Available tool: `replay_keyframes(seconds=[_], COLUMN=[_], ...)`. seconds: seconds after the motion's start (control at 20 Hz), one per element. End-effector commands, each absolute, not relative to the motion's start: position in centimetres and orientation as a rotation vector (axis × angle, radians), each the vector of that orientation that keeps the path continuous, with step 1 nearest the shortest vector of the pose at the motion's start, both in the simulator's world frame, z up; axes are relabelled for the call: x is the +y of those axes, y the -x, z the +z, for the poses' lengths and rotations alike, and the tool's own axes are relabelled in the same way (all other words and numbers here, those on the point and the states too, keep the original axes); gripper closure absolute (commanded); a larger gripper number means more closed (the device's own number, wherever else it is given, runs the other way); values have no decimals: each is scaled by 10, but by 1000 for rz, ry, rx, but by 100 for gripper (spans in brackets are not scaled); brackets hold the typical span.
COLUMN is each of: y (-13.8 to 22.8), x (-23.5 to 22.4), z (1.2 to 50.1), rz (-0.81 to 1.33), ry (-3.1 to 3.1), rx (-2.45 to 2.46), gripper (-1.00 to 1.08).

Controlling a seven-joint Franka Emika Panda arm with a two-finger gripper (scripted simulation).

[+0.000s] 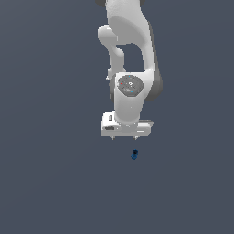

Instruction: Pick up the object and move it to a goal position.

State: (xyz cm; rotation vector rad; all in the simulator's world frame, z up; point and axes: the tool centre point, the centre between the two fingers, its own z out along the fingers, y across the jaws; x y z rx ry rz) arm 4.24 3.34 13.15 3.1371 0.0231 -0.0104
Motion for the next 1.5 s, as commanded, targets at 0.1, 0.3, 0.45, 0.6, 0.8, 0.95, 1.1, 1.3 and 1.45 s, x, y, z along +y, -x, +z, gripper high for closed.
replay_keyframes(seconds=[0.1,0.3,0.45,0.6,0.8,0.95,1.1,1.3,1.45], y=[-62,-73,-79,-83,-84,-83,-83,-83,-83], x=[56,71,79,85,87,87,87,87,87], z=[116,105,99,95,93,92,83,60,47], rz=[-6,-3,-2,0,0,-1,-1,-1,0], ry=[-3137,-3139,-3139,-3140,-3140,-3140,-3140,-3140,-3140], rx=[50,66,74,79,81,81,81,81,82], gripper=[-92,-92,-92,-92,-92,-92,-92,-92,-92])
